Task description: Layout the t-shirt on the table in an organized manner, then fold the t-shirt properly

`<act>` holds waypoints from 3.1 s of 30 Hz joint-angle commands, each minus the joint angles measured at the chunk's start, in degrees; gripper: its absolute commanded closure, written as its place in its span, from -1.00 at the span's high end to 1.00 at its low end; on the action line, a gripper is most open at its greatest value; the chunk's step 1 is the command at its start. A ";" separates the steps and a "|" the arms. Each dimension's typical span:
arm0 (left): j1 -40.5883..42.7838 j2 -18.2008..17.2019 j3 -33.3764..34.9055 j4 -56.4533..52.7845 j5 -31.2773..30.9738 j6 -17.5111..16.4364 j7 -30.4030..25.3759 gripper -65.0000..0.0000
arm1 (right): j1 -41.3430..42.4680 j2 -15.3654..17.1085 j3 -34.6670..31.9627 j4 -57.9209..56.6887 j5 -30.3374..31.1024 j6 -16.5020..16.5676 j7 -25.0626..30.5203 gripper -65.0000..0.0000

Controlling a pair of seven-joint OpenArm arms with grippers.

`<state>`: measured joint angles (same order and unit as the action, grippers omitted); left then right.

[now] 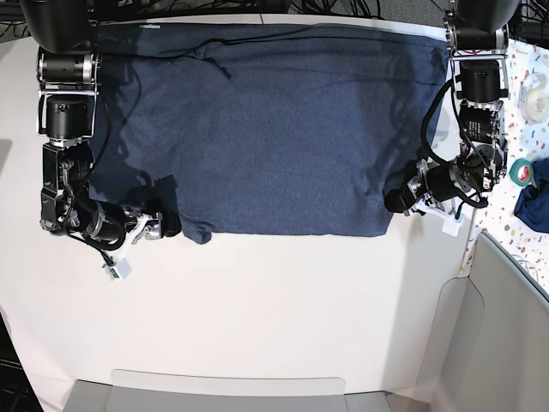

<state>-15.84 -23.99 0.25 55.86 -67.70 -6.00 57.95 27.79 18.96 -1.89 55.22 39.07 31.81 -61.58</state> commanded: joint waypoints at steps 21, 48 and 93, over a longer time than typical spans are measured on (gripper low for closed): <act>-0.30 -0.94 -0.12 0.19 1.55 0.86 0.46 -1.00 | -12.19 -1.95 -0.09 29.31 -1.49 0.23 -11.34 -1.00; -0.30 -0.94 0.06 0.10 1.55 0.94 0.38 -1.00 | -25.46 -1.60 -4.75 53.75 -17.05 -13.48 -11.34 -0.10; -0.30 -0.85 0.06 -3.06 1.55 0.94 0.29 -1.00 | -9.37 9.04 -8.53 30.98 -5.27 7.53 -14.33 0.41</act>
<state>-16.34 -24.34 0.25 53.23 -67.72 -5.65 58.46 17.04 27.66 -10.79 85.32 32.86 38.33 -76.53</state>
